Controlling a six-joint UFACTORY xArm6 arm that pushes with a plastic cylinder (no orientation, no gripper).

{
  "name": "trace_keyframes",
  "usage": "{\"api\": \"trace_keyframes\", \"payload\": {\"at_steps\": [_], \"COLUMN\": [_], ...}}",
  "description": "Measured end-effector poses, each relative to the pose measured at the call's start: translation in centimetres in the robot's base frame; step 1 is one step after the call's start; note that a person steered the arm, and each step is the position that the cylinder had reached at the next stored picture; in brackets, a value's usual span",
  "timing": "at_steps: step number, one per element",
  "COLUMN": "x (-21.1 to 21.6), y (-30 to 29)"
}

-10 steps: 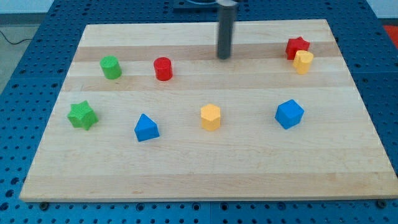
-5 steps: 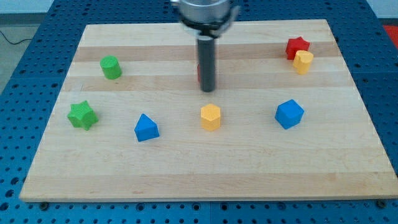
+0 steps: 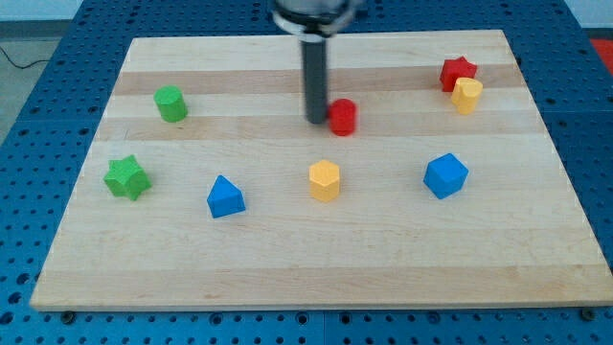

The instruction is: Place the red circle to the bottom of the yellow heart

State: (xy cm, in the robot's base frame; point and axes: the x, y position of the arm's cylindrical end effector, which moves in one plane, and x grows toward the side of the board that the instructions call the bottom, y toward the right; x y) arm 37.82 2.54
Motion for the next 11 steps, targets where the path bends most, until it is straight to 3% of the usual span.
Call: {"api": "trace_keyframes", "payload": {"at_steps": [1,2,3,5,10,11], "x": [0.7,0.7,0.7,4.8,3.4,5.6], "y": [7.2,10.8,8.5,7.4,15.9,16.7]}}
